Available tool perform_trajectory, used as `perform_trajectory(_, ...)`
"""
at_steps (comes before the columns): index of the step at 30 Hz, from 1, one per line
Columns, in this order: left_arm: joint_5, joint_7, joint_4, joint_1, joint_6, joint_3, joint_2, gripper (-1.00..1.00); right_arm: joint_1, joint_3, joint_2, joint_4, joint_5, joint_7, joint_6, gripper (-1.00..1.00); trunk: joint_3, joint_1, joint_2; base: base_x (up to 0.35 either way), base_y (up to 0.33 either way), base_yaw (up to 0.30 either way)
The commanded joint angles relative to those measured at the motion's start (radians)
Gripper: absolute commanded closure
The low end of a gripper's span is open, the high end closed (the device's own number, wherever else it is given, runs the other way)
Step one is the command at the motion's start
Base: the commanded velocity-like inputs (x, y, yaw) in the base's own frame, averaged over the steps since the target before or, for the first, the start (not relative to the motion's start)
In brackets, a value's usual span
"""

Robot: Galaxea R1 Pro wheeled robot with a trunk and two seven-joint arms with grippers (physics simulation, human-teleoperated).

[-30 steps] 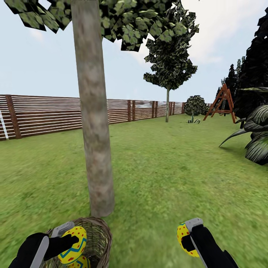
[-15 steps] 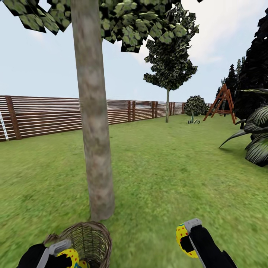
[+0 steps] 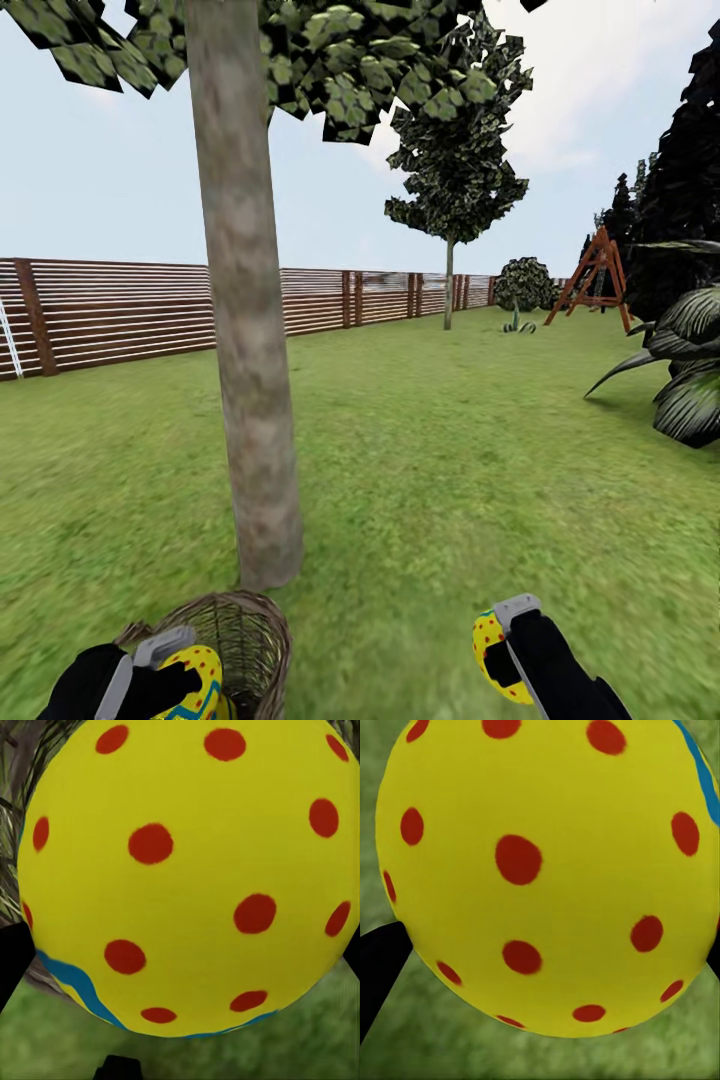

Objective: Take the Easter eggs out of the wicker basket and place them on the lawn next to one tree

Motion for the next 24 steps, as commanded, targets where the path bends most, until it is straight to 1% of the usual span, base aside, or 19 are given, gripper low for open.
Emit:
perform_trajectory(1,0.0,-0.004,-0.001,-0.001,0.005,0.001,0.0,1.0,-0.001,0.003,-0.001,0.0,0.008,0.006,0.005,1.0,0.002,-0.004,0.007,-0.003,-0.003,0.0)
perform_trajectory(17,-0.004,-0.003,0.009,-0.001,0.003,-0.005,-0.003,1.0,-0.001,0.003,-0.001,0.001,0.01,0.006,0.005,1.0,0.05,-0.065,0.119,0.004,0.0,0.0)
perform_trajectory(24,-0.006,-0.003,0.012,-0.001,0.0,-0.007,-0.005,1.0,-0.001,0.004,0.002,0.003,0.009,0.006,0.005,1.0,0.072,-0.092,0.168,0.239,-0.001,0.0)
